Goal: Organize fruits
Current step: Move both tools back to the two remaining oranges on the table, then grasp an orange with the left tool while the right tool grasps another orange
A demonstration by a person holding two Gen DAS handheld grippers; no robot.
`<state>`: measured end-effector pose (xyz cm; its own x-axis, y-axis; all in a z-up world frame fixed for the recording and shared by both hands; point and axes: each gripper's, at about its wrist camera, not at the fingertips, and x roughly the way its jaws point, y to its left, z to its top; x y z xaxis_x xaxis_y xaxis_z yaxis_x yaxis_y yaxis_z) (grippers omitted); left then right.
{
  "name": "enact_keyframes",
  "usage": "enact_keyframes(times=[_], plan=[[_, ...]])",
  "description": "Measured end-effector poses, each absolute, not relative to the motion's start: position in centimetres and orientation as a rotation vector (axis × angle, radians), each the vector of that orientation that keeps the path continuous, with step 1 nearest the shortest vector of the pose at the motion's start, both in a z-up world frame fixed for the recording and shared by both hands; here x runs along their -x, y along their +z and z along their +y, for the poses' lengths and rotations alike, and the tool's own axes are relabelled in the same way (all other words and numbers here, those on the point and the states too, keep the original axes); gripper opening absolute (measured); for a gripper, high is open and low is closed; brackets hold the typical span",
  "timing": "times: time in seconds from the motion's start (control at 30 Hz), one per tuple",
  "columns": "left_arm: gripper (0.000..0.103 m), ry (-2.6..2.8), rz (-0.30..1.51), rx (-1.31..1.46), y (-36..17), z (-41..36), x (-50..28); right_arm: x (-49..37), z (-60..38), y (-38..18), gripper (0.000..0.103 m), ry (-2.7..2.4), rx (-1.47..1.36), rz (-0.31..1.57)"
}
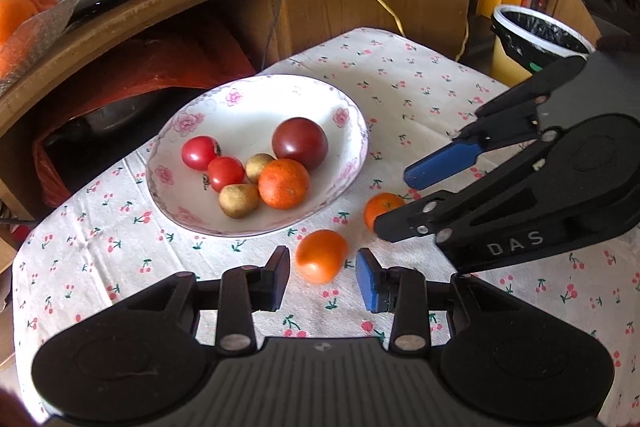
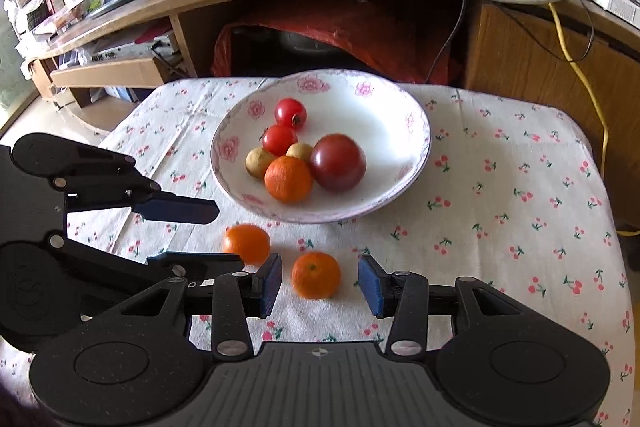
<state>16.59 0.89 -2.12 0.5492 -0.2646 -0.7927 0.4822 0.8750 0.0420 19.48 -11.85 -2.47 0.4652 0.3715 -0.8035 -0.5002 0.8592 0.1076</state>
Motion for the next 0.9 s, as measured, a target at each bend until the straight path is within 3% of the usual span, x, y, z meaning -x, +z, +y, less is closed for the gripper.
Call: enact_keyframes(times=[0.6,0.73,0.9], plan=[[0.046,-0.455,0.903,-0.281,-2.7,0.7,-17.0,-20.9,-11.3,-4.5,0.036,0.559,0.120,1.026],[0.046,-0.453,0.904,-0.283,-2.7,0.7,-17.2,-21.1,-11.3,-4.4,0.025,0.545,0.137,1.028],[0.047,-0.449,0.903,-0.284,-2.7,0.5,-17.3,-21.0,-11.9,-4.2,0.024,0.538,0.127,1.042]])
